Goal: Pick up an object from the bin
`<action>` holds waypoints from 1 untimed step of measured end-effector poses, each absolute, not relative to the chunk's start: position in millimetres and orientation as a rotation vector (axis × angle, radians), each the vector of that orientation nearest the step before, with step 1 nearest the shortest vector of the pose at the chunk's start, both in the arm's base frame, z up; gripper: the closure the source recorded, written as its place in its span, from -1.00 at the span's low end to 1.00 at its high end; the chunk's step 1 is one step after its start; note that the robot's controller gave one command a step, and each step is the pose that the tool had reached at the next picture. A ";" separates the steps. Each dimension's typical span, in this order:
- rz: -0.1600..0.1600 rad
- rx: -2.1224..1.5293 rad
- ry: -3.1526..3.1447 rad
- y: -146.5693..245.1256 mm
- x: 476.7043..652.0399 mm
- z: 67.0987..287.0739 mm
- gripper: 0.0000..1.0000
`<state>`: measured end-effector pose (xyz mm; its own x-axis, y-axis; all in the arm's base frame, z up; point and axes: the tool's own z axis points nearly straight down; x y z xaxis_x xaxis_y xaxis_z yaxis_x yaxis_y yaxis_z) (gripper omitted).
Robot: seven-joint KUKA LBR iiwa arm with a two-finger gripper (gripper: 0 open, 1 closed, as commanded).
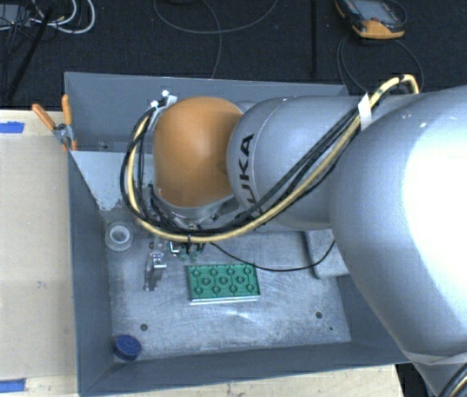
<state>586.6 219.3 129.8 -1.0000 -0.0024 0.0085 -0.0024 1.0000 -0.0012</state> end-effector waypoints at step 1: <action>0.004 0.265 -3.128 149.8 600.2 106.8 -1.00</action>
Offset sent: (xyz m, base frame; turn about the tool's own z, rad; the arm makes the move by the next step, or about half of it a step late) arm 0.0133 -0.0669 -0.0218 -0.1694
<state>600.2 149.8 106.8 -0.9858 -0.1680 0.0026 -0.1680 0.9858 -0.0025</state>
